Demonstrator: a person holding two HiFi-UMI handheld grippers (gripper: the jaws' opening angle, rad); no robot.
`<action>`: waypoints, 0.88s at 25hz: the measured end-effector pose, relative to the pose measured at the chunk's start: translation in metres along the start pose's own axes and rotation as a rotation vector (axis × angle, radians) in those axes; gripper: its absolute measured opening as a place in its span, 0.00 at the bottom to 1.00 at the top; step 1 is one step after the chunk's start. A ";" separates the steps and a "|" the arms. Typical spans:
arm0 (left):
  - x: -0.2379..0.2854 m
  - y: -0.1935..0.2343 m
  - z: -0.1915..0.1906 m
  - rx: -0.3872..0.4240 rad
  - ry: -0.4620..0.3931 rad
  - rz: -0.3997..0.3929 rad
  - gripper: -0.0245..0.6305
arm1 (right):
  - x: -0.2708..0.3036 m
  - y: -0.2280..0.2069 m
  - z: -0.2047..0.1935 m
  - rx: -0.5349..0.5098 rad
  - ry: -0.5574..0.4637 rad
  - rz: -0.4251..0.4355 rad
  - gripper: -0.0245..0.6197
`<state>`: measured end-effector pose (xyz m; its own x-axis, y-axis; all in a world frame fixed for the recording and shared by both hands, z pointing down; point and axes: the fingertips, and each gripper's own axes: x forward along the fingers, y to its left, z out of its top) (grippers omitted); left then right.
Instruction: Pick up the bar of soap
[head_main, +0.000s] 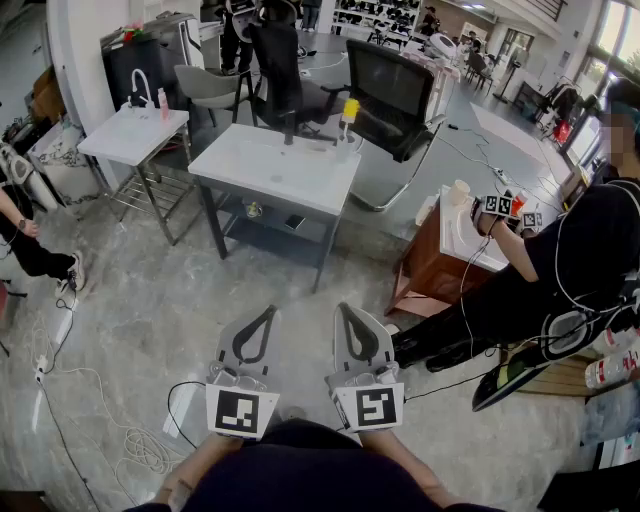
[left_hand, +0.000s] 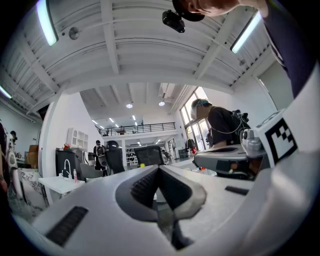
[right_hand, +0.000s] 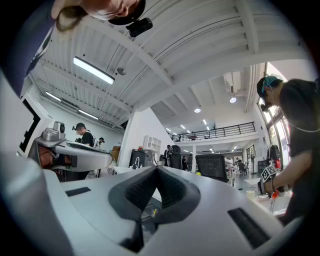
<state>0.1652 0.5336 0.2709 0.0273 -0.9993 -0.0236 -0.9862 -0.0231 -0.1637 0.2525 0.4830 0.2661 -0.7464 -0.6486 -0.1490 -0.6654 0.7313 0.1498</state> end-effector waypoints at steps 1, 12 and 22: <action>0.001 -0.002 0.001 0.001 0.000 0.000 0.04 | 0.000 -0.002 0.000 0.000 0.000 0.001 0.06; 0.026 0.004 -0.012 -0.008 0.008 -0.007 0.04 | 0.021 -0.015 -0.015 0.028 0.006 0.003 0.06; 0.105 0.059 -0.030 -0.032 0.005 -0.056 0.10 | 0.116 -0.029 -0.036 0.010 0.021 -0.005 0.06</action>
<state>0.1047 0.4264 0.2884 0.0820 -0.9966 -0.0107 -0.9879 -0.0799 -0.1326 0.1844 0.3788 0.2798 -0.7431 -0.6565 -0.1296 -0.6692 0.7298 0.1397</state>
